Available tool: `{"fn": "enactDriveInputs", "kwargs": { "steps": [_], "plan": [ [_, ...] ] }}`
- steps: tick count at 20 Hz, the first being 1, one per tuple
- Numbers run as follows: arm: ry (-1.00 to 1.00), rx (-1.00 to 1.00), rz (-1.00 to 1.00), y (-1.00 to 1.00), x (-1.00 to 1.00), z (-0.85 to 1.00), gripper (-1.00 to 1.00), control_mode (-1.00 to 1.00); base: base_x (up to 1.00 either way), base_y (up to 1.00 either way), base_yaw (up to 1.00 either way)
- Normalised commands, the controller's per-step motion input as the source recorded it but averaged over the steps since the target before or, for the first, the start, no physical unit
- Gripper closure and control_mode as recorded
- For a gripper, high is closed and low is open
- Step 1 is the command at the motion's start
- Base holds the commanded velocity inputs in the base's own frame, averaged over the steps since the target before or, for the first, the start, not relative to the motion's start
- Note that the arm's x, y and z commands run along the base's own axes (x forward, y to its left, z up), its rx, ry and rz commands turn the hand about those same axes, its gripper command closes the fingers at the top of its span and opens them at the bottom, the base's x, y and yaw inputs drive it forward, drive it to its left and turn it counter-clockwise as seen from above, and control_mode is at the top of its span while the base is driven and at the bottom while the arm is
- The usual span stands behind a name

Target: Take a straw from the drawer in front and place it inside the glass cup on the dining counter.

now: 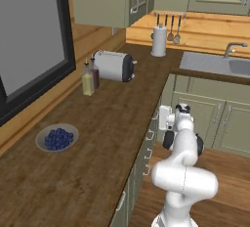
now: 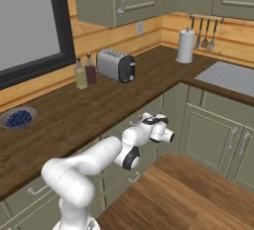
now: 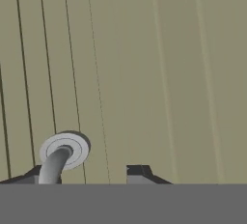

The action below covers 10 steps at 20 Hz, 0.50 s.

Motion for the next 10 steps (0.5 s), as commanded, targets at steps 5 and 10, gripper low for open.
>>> {"fn": "enactDriveInputs", "kwargs": {
  "steps": [5,10],
  "plan": [
    [0.00,0.01,0.00,-0.51,-0.11,-1.00,1.00,-1.00,0.00,0.00,0.00],
    [0.05,0.00,0.00,-0.63,0.00,-0.76,1.00,-1.00,0.00,0.00,0.00]
  ]
}}
